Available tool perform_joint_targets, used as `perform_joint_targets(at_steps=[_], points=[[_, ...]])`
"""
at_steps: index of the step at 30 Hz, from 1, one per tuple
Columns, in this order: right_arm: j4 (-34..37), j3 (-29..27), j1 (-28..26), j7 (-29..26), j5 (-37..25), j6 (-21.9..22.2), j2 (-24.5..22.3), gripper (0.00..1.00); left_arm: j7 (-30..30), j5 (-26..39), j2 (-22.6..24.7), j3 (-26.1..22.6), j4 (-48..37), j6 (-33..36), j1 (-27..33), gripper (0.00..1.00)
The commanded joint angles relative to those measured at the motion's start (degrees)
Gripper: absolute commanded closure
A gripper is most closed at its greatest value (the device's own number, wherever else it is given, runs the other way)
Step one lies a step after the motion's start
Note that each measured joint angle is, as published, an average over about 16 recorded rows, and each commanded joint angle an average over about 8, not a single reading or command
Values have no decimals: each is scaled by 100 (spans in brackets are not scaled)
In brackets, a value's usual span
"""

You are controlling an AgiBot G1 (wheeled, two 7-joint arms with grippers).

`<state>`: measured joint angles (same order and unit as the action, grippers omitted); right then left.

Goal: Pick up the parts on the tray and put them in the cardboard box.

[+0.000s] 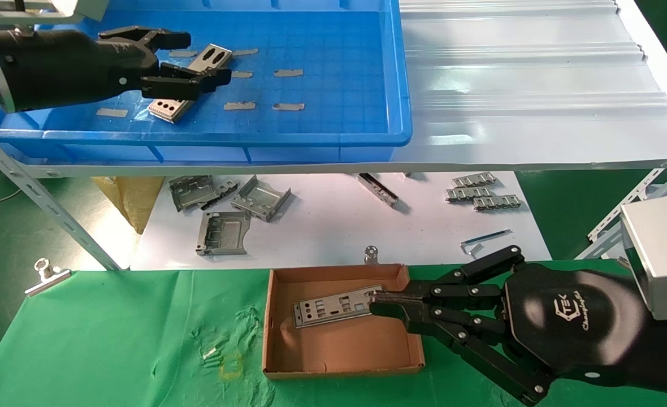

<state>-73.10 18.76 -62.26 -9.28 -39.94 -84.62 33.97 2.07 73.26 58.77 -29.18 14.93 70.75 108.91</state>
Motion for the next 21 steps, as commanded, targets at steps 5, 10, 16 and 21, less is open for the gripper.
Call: perform_joint_targets(at_steps=[5, 10, 16, 21], points=[[0, 1, 0, 0, 1, 0, 0, 0, -183, 94, 198, -35, -690, -283, 231, 0], [0, 2, 0, 1, 1, 1, -1, 0, -245, 116, 309, -40, -1005, -538, 314, 0], [0, 3, -1, 1, 2, 1, -1, 0, -325, 131, 461, -41, -1231, -969, 337, 18], [0, 3, -1, 2, 2, 1, -1, 0, -380, 139, 560, -43, -1330, -1227, 325, 79]])
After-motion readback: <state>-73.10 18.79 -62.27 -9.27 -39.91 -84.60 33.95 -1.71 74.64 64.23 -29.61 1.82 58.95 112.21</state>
